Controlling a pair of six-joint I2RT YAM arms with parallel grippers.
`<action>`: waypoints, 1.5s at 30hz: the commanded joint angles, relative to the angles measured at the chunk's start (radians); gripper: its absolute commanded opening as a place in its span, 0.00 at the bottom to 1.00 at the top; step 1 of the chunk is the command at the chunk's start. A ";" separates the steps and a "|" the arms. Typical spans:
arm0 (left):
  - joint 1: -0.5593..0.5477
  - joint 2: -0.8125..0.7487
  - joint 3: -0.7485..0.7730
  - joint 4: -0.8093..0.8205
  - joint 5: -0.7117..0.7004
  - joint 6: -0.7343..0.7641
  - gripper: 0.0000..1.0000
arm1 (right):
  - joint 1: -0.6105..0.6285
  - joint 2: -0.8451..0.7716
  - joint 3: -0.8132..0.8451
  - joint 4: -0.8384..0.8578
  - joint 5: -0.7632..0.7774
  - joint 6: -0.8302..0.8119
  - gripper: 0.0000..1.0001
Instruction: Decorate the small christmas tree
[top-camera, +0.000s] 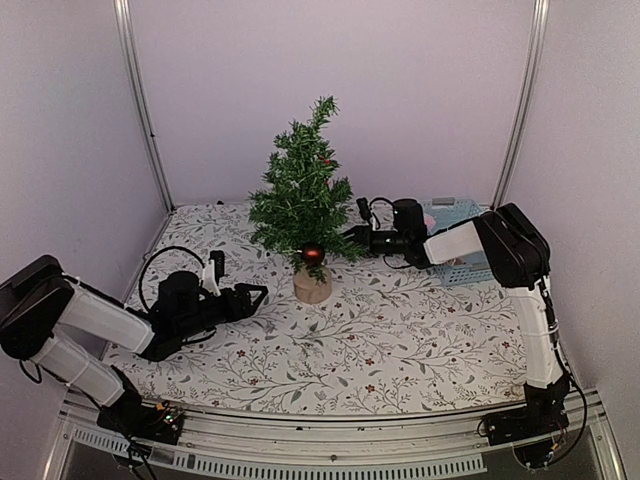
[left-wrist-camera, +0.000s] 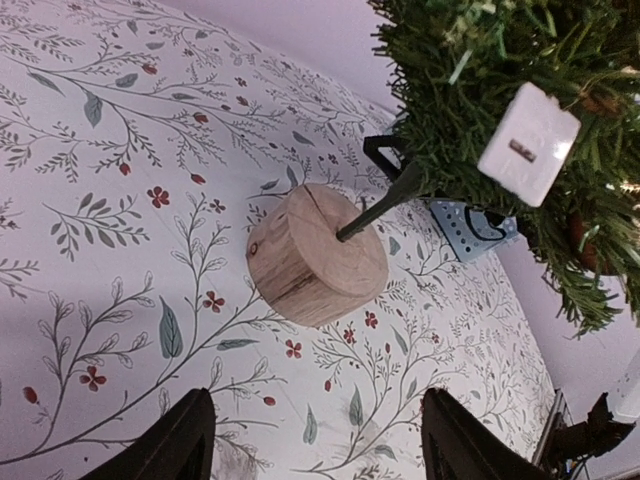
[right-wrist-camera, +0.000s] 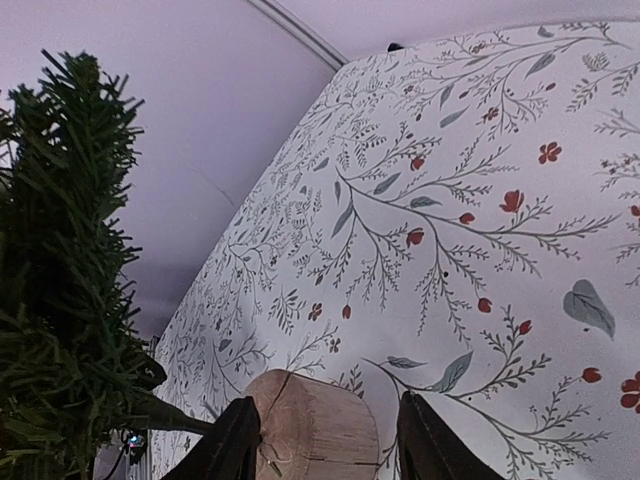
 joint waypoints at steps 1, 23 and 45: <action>-0.009 0.039 0.025 0.078 0.016 -0.027 0.72 | 0.025 0.068 0.052 0.004 -0.032 0.021 0.48; 0.037 0.143 0.012 0.145 0.023 -0.133 0.67 | 0.066 0.022 -0.134 0.194 -0.130 0.140 0.28; 0.103 0.298 0.040 0.265 0.109 -0.192 0.61 | 0.183 -0.048 -0.223 0.309 -0.085 0.210 0.26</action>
